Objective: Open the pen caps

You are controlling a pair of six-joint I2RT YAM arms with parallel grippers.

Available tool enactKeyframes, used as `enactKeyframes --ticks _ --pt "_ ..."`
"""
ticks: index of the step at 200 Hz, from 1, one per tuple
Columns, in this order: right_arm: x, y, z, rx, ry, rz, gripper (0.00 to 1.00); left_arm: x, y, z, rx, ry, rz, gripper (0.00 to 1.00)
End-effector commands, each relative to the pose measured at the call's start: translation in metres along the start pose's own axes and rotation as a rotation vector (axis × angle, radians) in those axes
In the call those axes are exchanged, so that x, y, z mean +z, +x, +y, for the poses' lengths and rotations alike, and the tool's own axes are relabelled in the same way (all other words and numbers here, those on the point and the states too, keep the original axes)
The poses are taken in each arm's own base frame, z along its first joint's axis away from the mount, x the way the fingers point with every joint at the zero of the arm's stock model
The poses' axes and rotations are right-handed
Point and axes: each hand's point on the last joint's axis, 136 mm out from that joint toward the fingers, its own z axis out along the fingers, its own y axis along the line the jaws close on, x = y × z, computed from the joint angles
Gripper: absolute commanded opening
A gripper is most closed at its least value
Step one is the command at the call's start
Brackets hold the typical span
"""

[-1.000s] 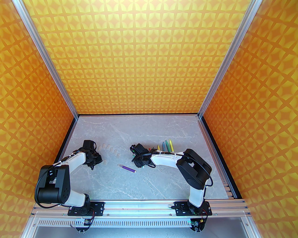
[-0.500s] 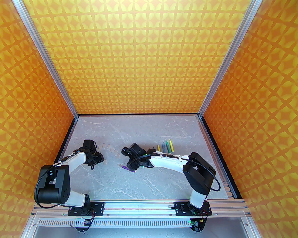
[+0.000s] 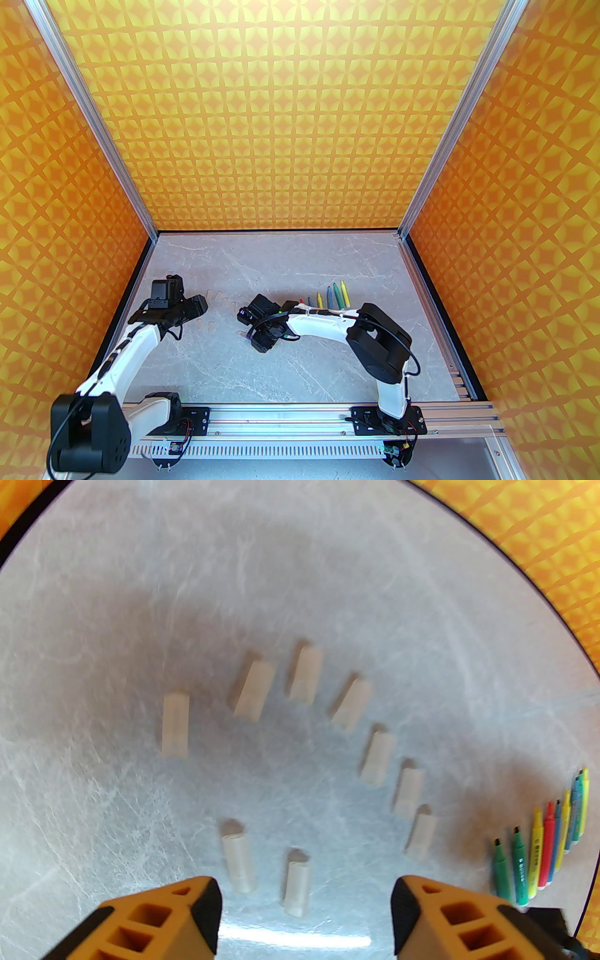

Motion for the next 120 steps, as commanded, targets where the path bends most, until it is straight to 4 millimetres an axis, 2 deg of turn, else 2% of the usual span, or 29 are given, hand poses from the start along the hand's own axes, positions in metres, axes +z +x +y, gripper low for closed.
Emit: enactKeyframes --ticks 1,11,62,93,106,120 --pt "0.005 0.005 0.000 -0.007 0.010 0.045 0.38 0.001 0.006 -0.005 0.028 0.033 0.008 0.65" --pt "0.006 0.006 -0.001 -0.004 0.015 0.054 0.37 -0.006 0.001 -0.011 0.036 0.060 -0.024 0.65" --pt "0.016 0.014 -0.007 0.009 0.055 0.123 0.34 -0.011 -0.001 -0.027 0.035 0.160 -0.049 0.65" --pt "0.016 0.014 -0.007 0.023 0.060 0.127 0.18 -0.010 0.003 -0.034 0.037 0.208 -0.041 0.65" --pt "0.010 0.008 -0.003 0.033 0.041 0.085 0.10 -0.010 0.005 -0.040 0.043 0.249 -0.033 0.65" --pt "-0.001 -0.001 0.002 0.044 0.018 0.023 0.06 -0.011 0.006 -0.049 0.044 0.302 -0.021 0.65"
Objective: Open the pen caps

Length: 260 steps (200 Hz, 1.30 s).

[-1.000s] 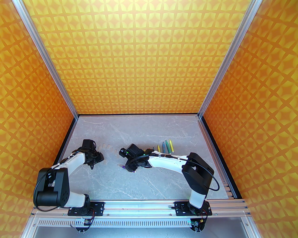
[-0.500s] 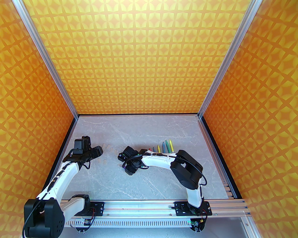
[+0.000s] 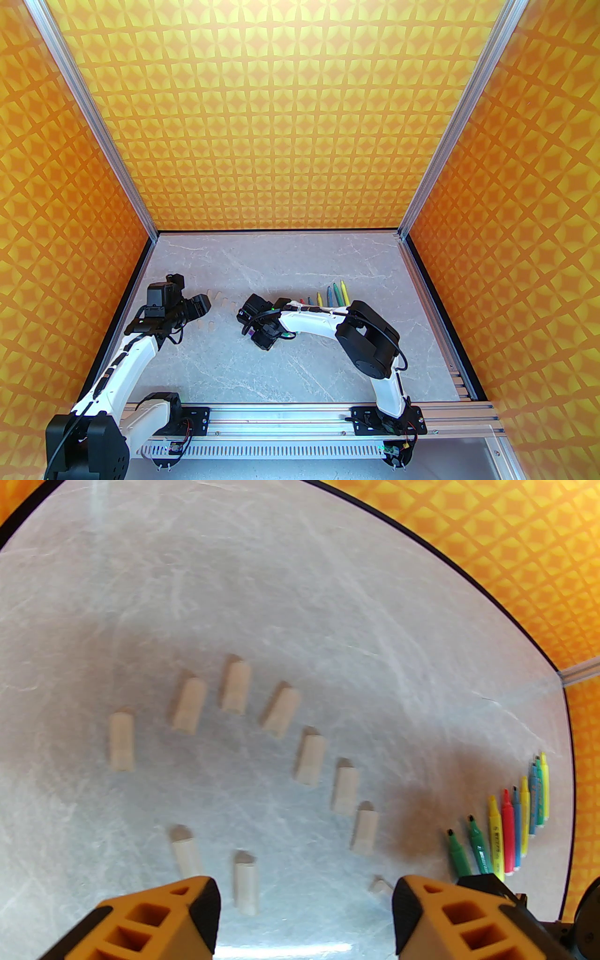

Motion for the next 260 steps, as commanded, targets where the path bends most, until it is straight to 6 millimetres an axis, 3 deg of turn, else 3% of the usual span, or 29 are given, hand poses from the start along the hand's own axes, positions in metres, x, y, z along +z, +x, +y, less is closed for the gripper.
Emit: enactKeyframes --ticks 1,35,63,76,112,129,143,157,164,207,227,260 --pt "-0.008 -0.002 0.008 0.020 -0.029 -0.046 0.06 0.001 0.004 -0.022 0.016 0.127 0.014 0.65" --pt "-0.056 -0.026 0.015 0.043 -0.075 -0.261 0.01 0.001 0.003 -0.052 -0.006 0.296 0.042 0.65" --pt "-0.099 -0.039 0.006 0.095 -0.080 -0.426 0.00 -0.002 0.001 -0.079 -0.006 0.415 0.048 0.65" --pt "-0.112 -0.042 0.004 0.096 -0.077 -0.467 0.00 0.006 0.006 -0.087 -0.021 0.453 0.085 0.64" --pt "-0.129 -0.048 0.002 0.092 -0.062 -0.524 0.00 0.005 0.012 -0.120 -0.010 0.574 0.120 0.62" --pt "-0.127 -0.047 -0.002 0.101 -0.038 -0.505 0.00 0.004 0.014 -0.125 0.004 0.580 0.133 0.60" --pt "-0.117 -0.044 -0.006 0.114 -0.017 -0.461 0.05 0.005 0.010 -0.118 -0.010 0.535 0.094 0.60" --pt "-0.104 -0.043 -0.008 0.147 -0.013 -0.428 0.24 0.007 0.007 -0.104 -0.030 0.446 0.056 0.61" --pt "-0.098 -0.043 -0.009 0.175 -0.014 -0.405 0.29 0.009 0.005 -0.093 -0.036 0.381 0.042 0.62" --pt "-0.067 -0.056 -0.004 0.296 0.020 -0.335 0.38 0.025 0.008 -0.024 -0.113 0.101 0.073 0.59" --pt "-0.058 -0.063 0.001 0.333 -0.009 -0.333 0.40 0.028 0.018 -0.008 -0.103 0.028 0.112 0.58" --pt "-0.048 -0.079 0.014 0.366 -0.004 -0.339 0.42 0.028 0.014 0.013 -0.119 -0.036 0.086 0.56"
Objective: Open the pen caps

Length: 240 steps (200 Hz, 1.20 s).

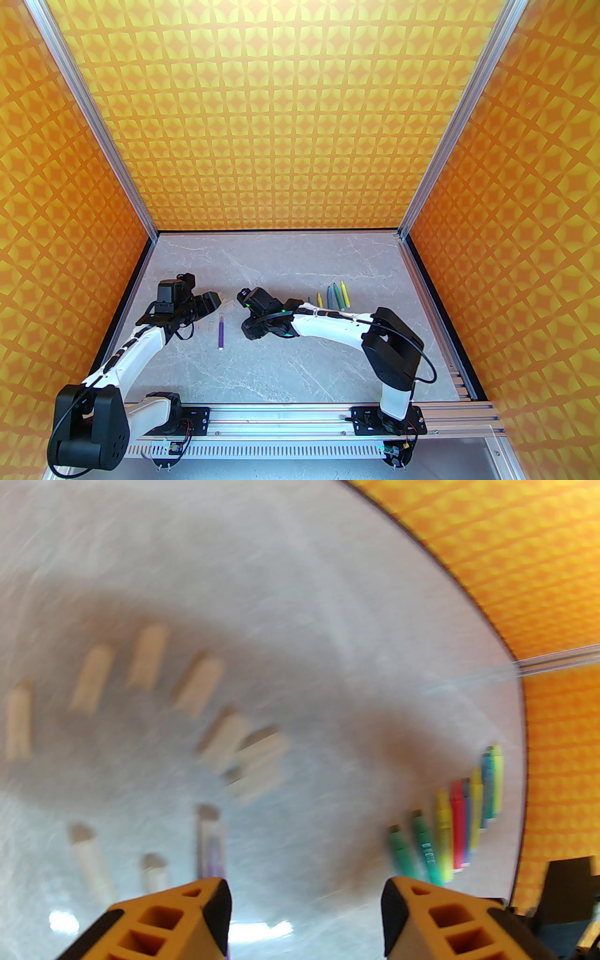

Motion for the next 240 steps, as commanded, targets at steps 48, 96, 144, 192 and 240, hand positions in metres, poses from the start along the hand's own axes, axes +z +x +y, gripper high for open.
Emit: enactKeyframes --ticks 48,96,144,192,240 --pt "0.003 -0.017 0.001 0.074 0.068 -0.051 0.46 0.002 0.025 0.025 0.042 -0.105 0.115 0.37" --pt "-0.012 -0.014 -0.020 0.100 0.086 -0.069 0.48 0.010 0.070 0.033 0.091 -0.288 0.181 0.40" --pt "-0.026 -0.008 -0.051 0.136 0.101 -0.078 0.48 0.003 0.088 0.043 0.138 -0.416 0.213 0.40" --pt "-0.033 -0.004 -0.068 0.162 0.107 -0.089 0.49 0.004 0.095 0.051 0.180 -0.512 0.239 0.40" --pt "-0.039 -0.003 -0.073 0.168 0.109 -0.099 0.49 0.016 0.106 0.059 0.193 -0.543 0.283 0.39"
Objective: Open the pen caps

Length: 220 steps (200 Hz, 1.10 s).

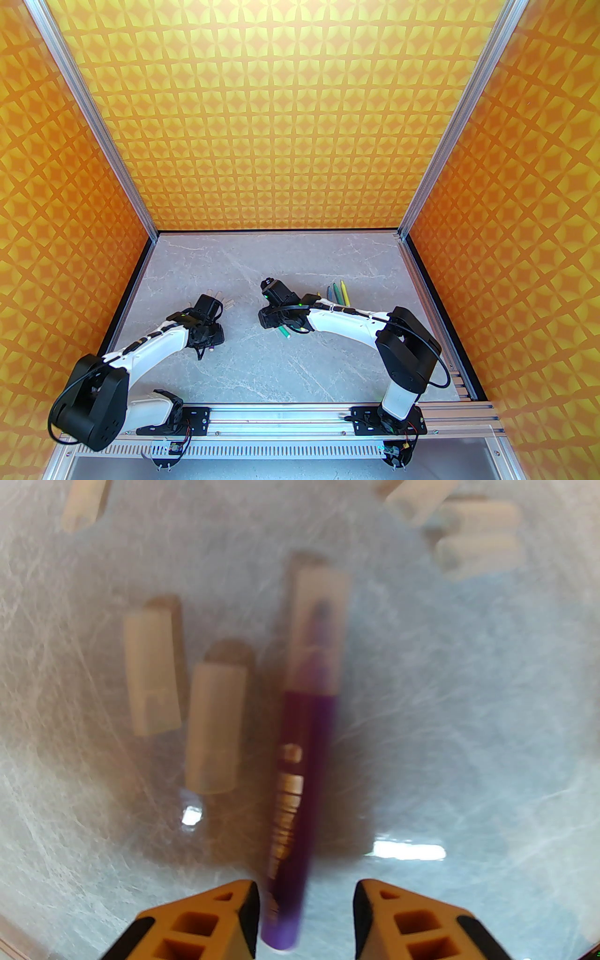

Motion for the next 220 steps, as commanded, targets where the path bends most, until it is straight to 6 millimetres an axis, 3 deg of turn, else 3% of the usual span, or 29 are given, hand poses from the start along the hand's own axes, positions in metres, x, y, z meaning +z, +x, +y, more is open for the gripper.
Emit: enactKeyframes --ticks 1,40,93,137,182,220 --pt "-0.013 -0.009 0.002 -0.005 -0.028 -0.044 0.49 0.002 -0.003 0.000 -0.006 -0.032 -0.008 0.39" --pt "-0.016 -0.007 -0.003 -0.004 -0.016 -0.044 0.49 0.008 -0.002 -0.011 0.039 -0.029 0.008 0.28" --pt "-0.024 0.000 -0.014 0.000 0.024 -0.038 0.49 0.016 0.007 -0.048 0.098 0.027 0.039 0.12" --pt "-0.038 0.011 -0.033 0.003 0.089 -0.032 0.49 0.018 0.021 -0.075 0.108 0.064 0.067 0.11" --pt "-0.049 0.022 -0.050 -0.003 0.150 -0.017 0.51 0.013 0.038 -0.127 0.123 0.216 0.092 0.12" --pt "-0.052 0.027 -0.056 0.004 0.164 -0.009 0.52 0.010 0.042 -0.140 0.129 0.259 0.099 0.18"
